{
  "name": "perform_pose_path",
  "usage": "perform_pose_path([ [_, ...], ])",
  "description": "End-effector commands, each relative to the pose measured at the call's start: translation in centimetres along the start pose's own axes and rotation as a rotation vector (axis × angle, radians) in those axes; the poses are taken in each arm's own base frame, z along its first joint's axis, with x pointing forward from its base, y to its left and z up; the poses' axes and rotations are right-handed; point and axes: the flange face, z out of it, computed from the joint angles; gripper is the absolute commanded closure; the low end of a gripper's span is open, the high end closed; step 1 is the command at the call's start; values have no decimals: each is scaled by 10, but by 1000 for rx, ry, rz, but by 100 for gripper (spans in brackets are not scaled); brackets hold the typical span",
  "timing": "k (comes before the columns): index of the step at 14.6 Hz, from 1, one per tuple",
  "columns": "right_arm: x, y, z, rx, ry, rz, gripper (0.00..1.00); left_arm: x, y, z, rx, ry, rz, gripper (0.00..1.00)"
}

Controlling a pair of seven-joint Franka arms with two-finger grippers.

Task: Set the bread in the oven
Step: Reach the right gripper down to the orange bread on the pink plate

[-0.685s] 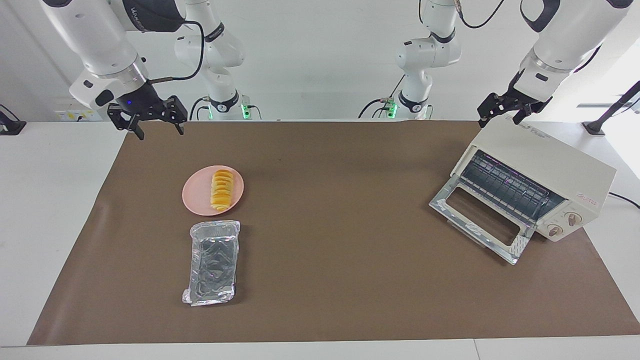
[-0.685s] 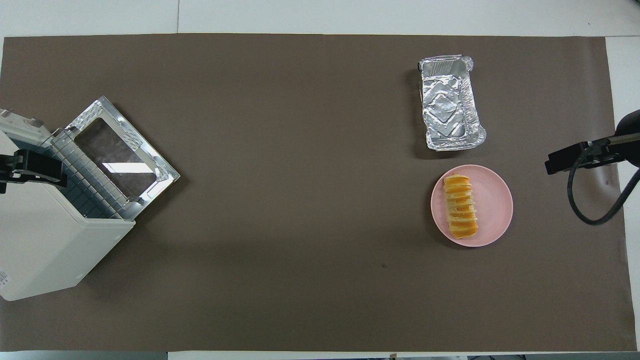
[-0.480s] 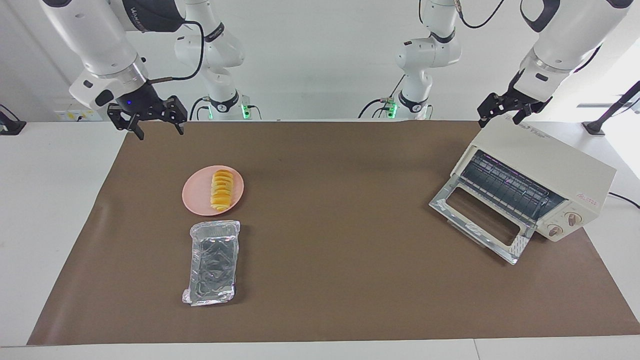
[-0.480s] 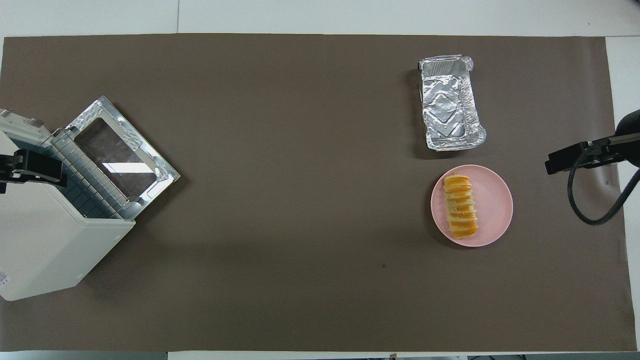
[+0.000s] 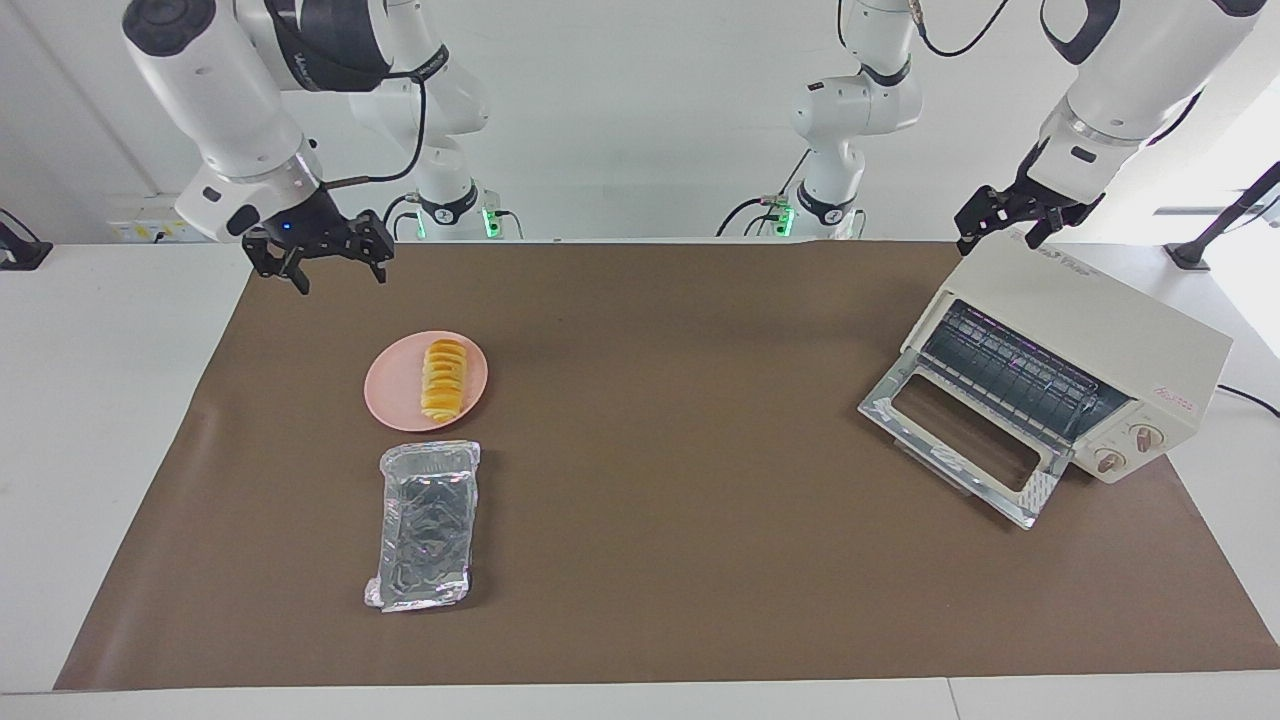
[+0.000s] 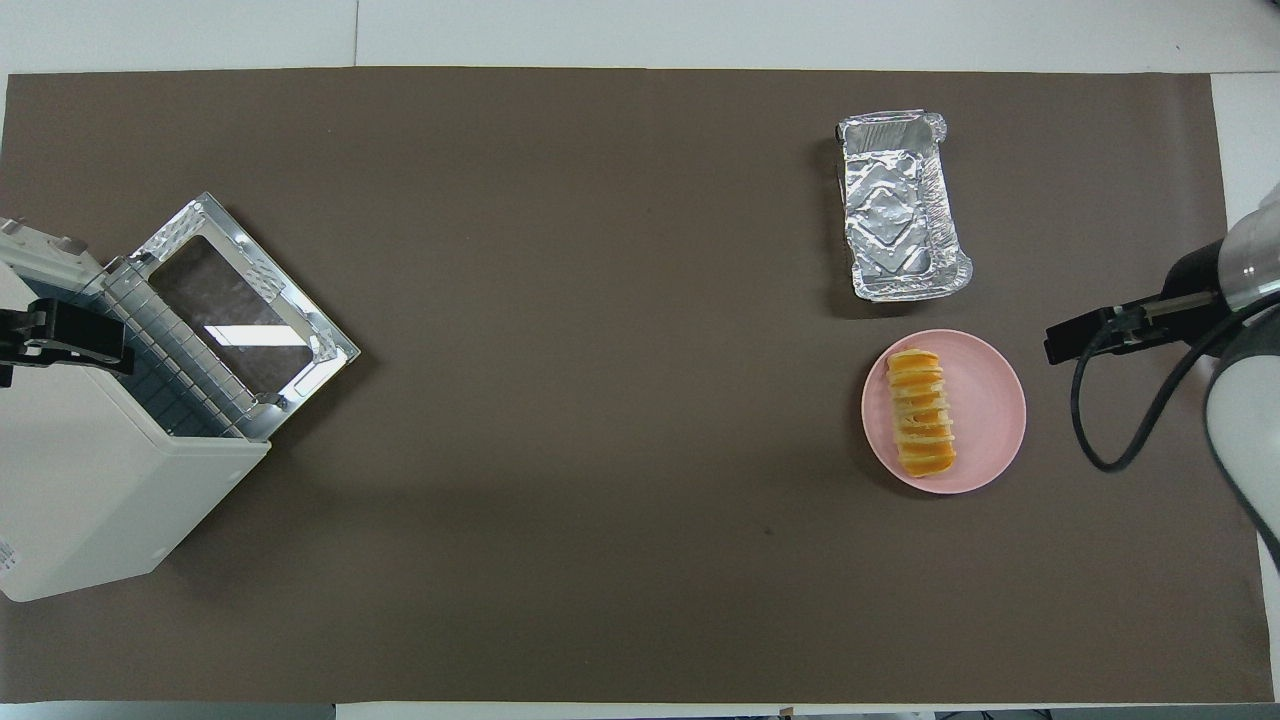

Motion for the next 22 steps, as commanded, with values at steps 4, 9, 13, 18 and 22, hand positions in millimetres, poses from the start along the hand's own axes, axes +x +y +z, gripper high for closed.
perform_pose_path([
  [4,-21,-29,138,-1,24,-65,0,-7,-3,-1,-13,11,-1,0],
  [9,-18,-37,227,-9,108,-91,0,-7,-3,-1,-13,11,-1,0],
  [13,-21,-40,250,-8,118,-101,10,-7,-3,-1,-13,11,-1,0],
  [18,-25,-39,254,-7,104,-91,100,-7,-3,-1,-13,11,-1,0],
  [22,-10,-34,229,2,46,-99,100,-7,-3,-1,-13,13,-1,0],
])
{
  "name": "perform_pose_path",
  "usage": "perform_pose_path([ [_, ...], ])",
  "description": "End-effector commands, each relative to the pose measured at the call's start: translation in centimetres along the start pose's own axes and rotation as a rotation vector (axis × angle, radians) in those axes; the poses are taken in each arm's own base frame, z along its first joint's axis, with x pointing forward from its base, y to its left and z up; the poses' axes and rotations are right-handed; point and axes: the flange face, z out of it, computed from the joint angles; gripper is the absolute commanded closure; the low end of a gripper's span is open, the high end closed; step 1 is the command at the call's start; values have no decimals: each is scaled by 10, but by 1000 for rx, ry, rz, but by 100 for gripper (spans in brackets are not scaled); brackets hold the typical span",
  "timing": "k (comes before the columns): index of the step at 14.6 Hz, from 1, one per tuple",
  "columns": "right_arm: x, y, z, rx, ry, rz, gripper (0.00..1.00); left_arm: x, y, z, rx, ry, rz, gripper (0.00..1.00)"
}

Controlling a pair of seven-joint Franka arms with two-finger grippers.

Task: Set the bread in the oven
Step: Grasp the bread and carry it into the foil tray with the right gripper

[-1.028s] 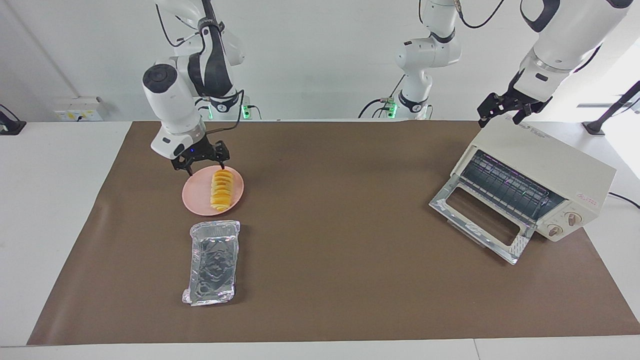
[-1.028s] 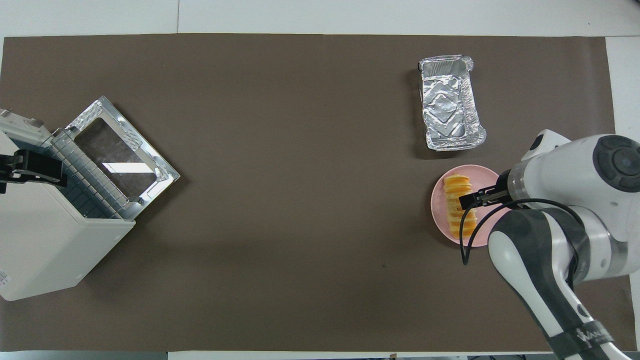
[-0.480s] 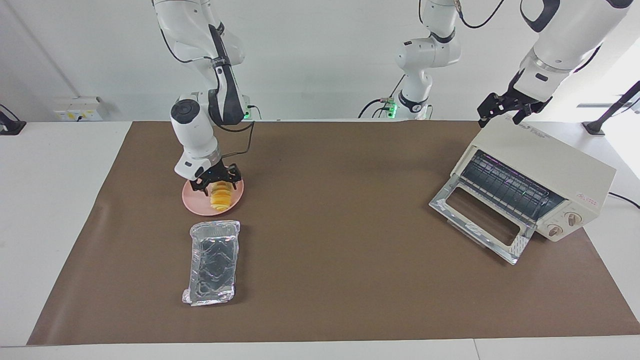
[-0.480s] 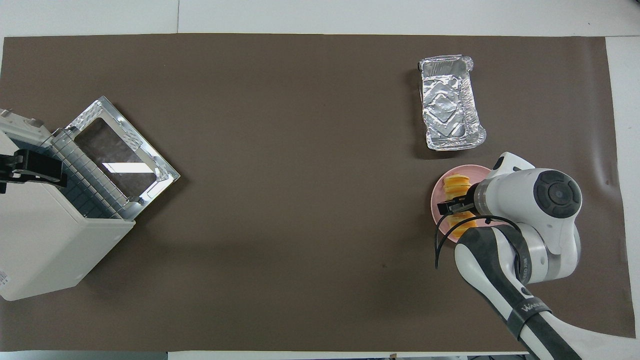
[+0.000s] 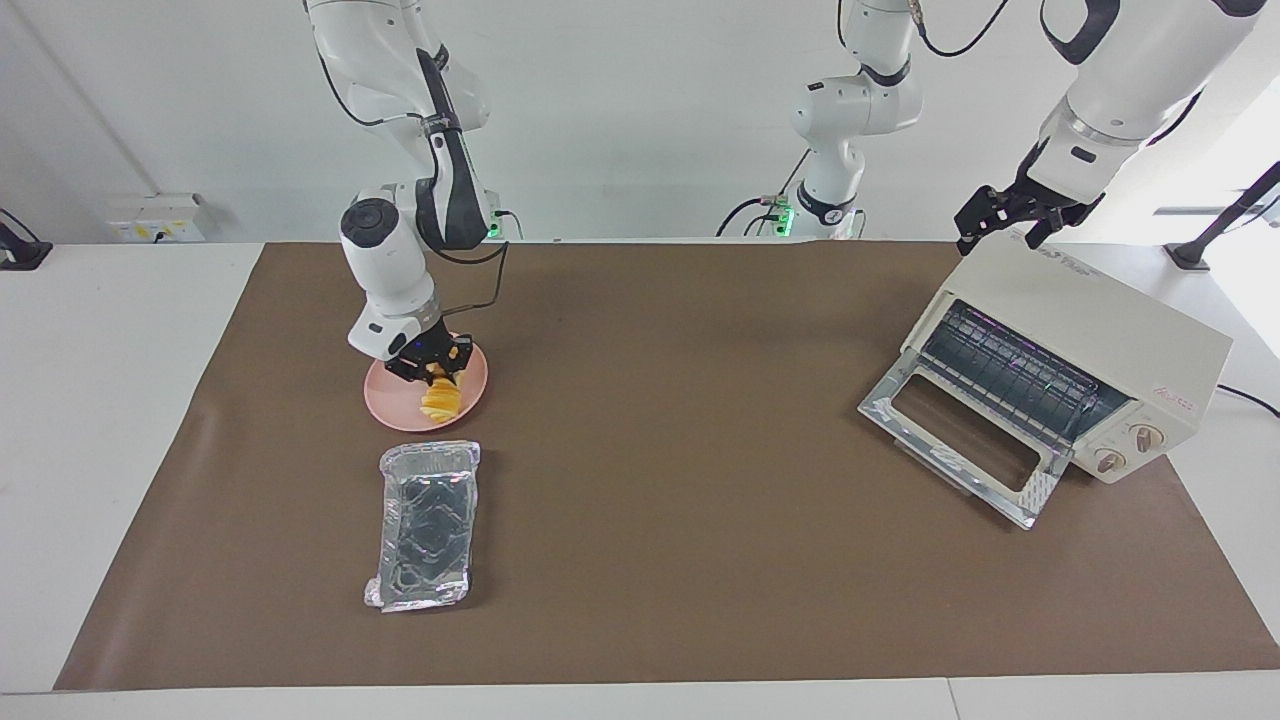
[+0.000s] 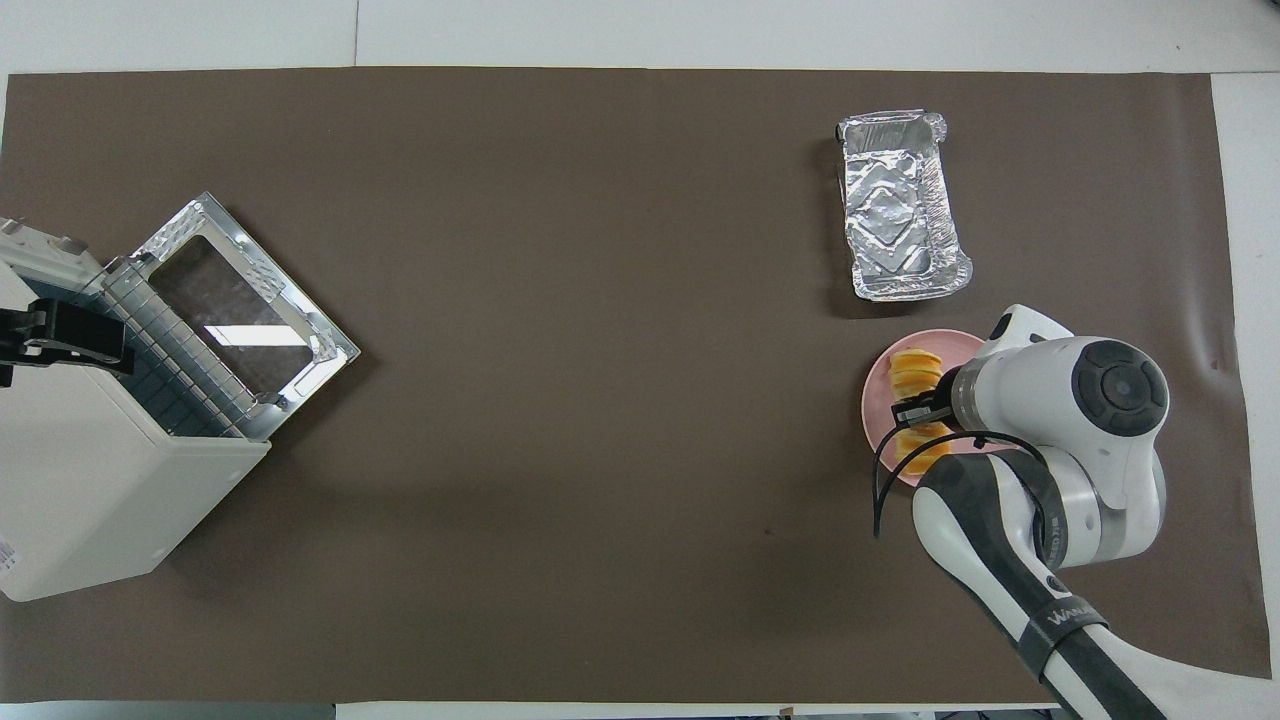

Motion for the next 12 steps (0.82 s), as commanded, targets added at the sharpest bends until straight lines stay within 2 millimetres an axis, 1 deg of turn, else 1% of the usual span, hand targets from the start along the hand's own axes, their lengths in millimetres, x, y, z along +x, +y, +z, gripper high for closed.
perform_pose_path([
  [1,27,9,-38,22,-62,-22,100,-7,-3,-1,-13,11,-1,0],
  [3,76,13,-87,31,-89,-31,100,-7,-3,-1,-13,13,-1,0],
  [4,97,16,-109,34,-84,-34,100,-7,-3,-1,-13,13,-1,0],
  [5,115,21,-123,35,-68,-31,100,-7,-3,-1,-13,13,-1,0],
  [6,131,29,-128,35,-52,-25,100,-7,-3,-1,-13,11,-1,0],
  [7,151,36,-128,35,-50,-23,100,-7,-3,-1,-13,11,-1,0],
  [9,200,51,-110,42,-76,-20,100,-7,-3,-1,-13,11,-1,0],
  [10,215,52,-99,44,-64,-21,100,-7,-3,-1,-13,11,-1,0],
  [11,224,46,-80,39,-55,-30,100,-7,-3,-1,-13,11,-1,0],
  [12,232,43,-69,15,-15,-45,100,-7,-3,-1,-13,11,-1,0],
])
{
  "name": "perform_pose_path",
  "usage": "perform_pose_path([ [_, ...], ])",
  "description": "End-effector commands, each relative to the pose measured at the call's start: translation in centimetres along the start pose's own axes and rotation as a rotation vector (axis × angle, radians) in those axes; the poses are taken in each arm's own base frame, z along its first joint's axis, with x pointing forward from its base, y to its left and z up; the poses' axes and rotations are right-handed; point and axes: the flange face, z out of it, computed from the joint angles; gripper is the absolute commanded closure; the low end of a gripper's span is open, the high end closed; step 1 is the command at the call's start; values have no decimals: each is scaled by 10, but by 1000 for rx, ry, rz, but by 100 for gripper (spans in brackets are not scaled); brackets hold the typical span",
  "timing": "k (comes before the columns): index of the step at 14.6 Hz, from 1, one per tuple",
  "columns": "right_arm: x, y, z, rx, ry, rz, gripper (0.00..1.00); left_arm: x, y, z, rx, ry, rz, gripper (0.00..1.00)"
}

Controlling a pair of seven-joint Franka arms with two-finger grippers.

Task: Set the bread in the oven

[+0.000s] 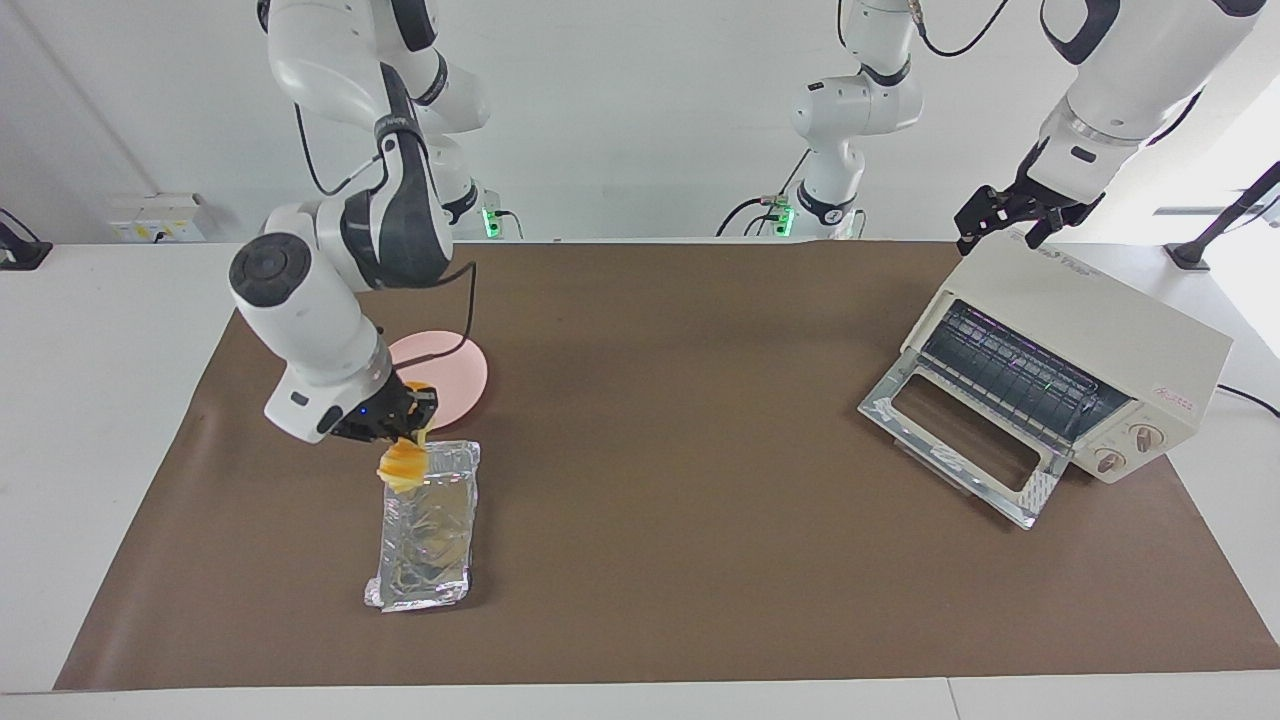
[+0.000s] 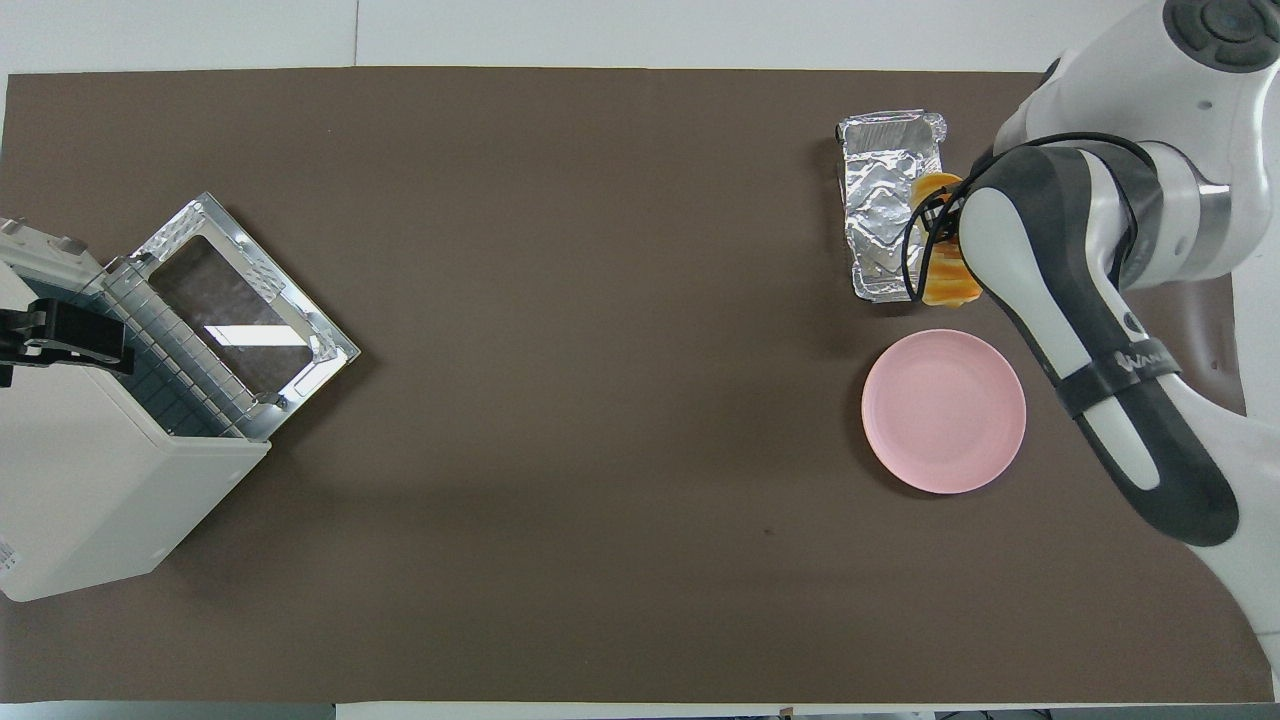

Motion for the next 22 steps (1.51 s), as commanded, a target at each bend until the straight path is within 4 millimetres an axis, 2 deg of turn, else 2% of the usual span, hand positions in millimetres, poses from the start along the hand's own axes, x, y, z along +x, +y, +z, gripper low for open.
perform_pose_path([
  [1,38,-7,34,-56,62,-72,100,-7,-3,-1,-13,11,-1,0],
  [3,45,-3,60,-75,70,-82,100,-7,-3,-1,-13,11,-1,0],
  [4,45,3,66,-81,96,-75,100,-7,-3,-1,-13,13,-1,0],
  [5,41,3,81,-79,95,-76,100,-7,-3,-1,-13,11,-1,0],
  [6,38,0,89,-73,93,-70,100,-7,-3,-1,-13,11,-1,0],
  [7,37,2,89,-74,87,-65,100,-7,-3,-1,-13,11,-1,0],
  [8,35,7,82,-66,82,-54,1,-7,-3,-1,-13,13,-1,0],
  [9,32,19,74,-61,66,-35,0,-7,-3,-1,-13,11,-1,0],
  [11,30,21,57,-59,22,-30,0,-7,-3,-1,-13,11,-1,0],
  [12,35,25,41,-62,28,-25,0,-7,-3,-1,-13,13,-1,0],
  [13,37,29,35,-64,27,-29,0,-7,-3,-1,-13,11,-1,0],
  [15,36,53,35,-73,48,-47,0,-7,-3,-1,-13,11,-1,0],
  [17,35,58,36,-80,50,-67,1,-7,-3,-1,-13,11,-1,0],
  [18,39,59,35,-90,84,-94,6,-7,-3,-1,-13,13,-1,0],
  [19,38,64,45,-103,117,-101,8,-7,-3,-1,-13,11,-1,0],
  [20,33,69,64,-106,126,-96,10,-7,-3,-1,-13,13,-1,0],
  [22,30,66,75,-116,139,-105,17,-7,-3,-1,-13,11,-1,0],
])
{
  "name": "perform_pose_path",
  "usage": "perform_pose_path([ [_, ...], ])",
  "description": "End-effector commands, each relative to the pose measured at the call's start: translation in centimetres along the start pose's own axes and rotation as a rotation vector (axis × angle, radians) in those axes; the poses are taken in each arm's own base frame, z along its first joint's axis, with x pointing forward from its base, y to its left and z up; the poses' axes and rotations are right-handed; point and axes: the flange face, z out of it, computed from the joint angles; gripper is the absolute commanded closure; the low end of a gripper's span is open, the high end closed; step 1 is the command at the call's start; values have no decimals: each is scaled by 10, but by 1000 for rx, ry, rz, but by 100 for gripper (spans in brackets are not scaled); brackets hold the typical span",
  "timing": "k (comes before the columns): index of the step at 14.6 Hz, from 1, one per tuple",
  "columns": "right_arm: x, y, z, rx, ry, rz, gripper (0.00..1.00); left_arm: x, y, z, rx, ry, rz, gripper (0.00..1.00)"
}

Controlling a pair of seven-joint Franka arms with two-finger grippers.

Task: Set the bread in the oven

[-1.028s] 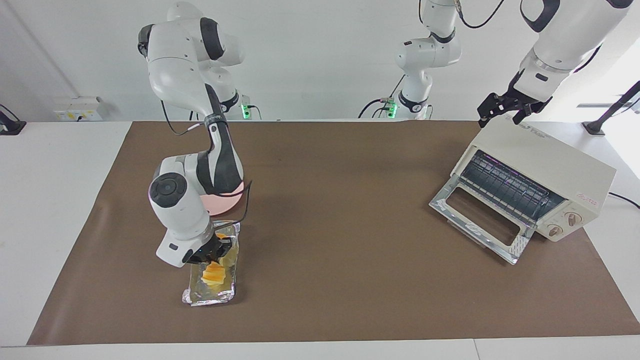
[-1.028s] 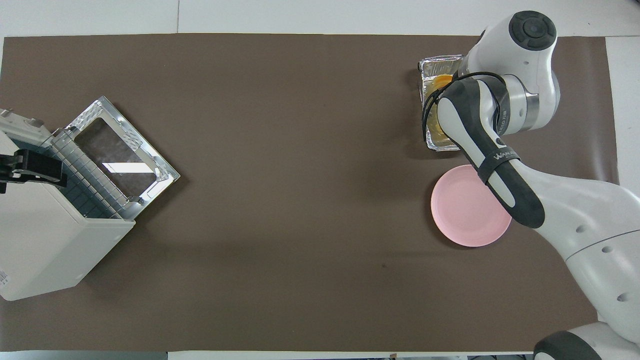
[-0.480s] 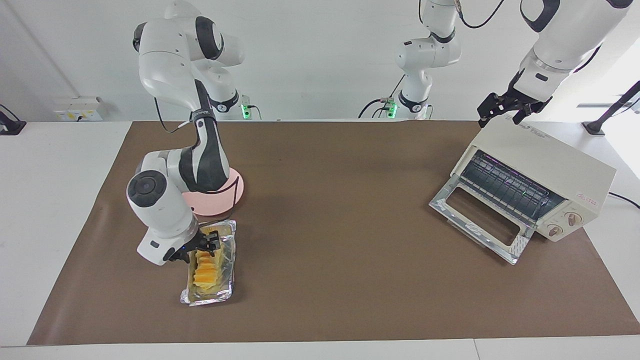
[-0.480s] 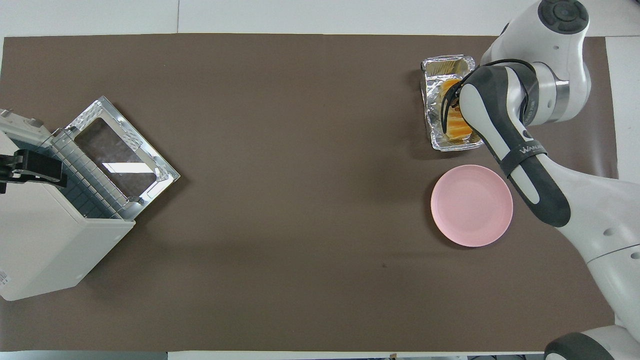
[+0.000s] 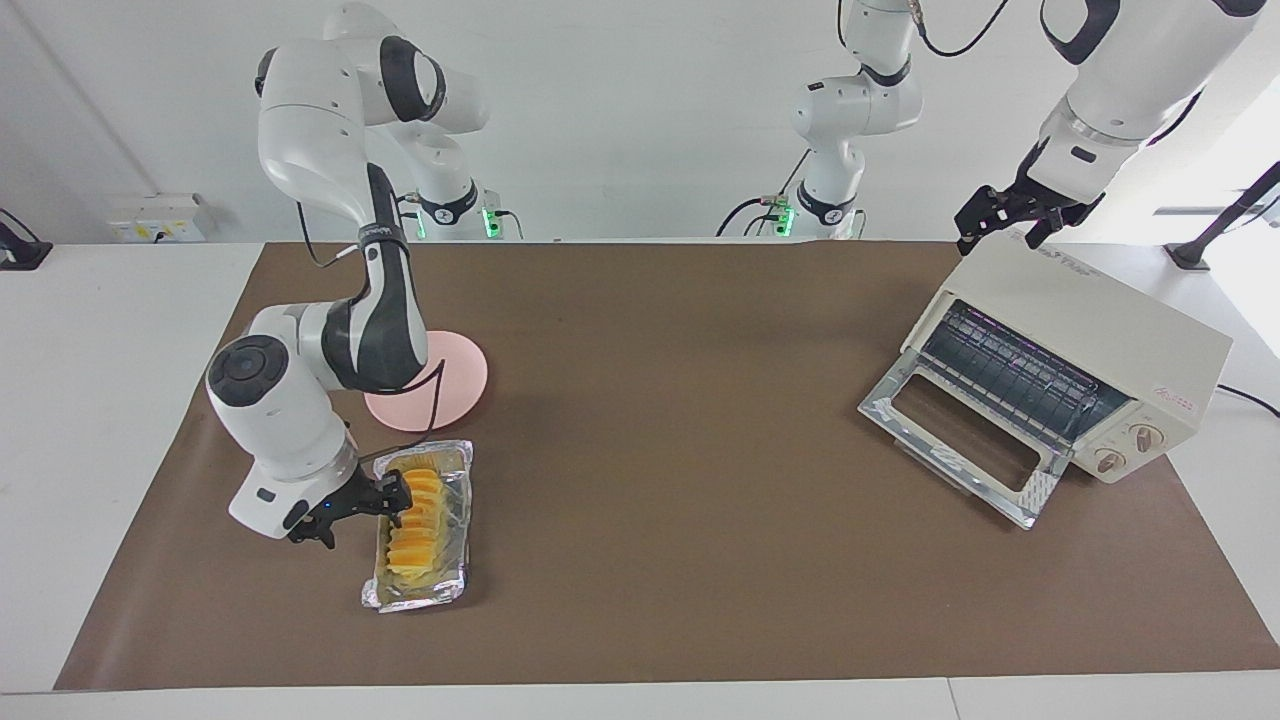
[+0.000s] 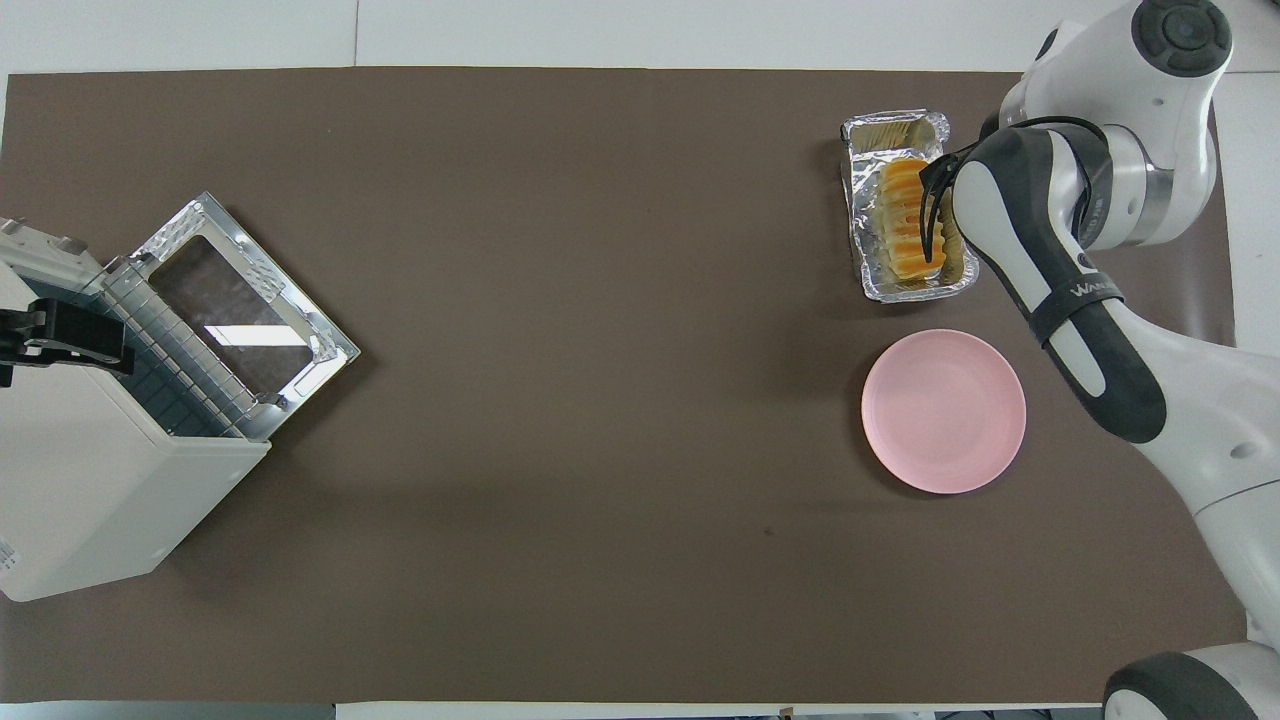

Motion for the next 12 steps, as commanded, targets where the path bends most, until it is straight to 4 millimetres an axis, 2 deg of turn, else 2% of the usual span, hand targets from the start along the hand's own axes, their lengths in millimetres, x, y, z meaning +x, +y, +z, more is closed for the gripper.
perform_pose_path([
  [1,-10,-1,19,-27,2,-37,26,-7,-3,-1,-13,11,-1,0],
  [2,-12,0,23,-33,-2,-41,37,-7,-3,-1,-13,11,-1,0],
  [3,-13,-2,26,-36,5,-46,53,-7,-3,-1,-13,11,-1,0],
  [4,-13,-6,26,-34,6,-43,100,-7,-3,-1,-13,11,-1,0],
  [9,-10,-10,20,-25,6,-11,100,-7,-3,-1,-13,11,-1,0],
  [12,-8,-13,4,-7,-32,-6,100,-7,-3,-1,-13,11,-1,0],
])
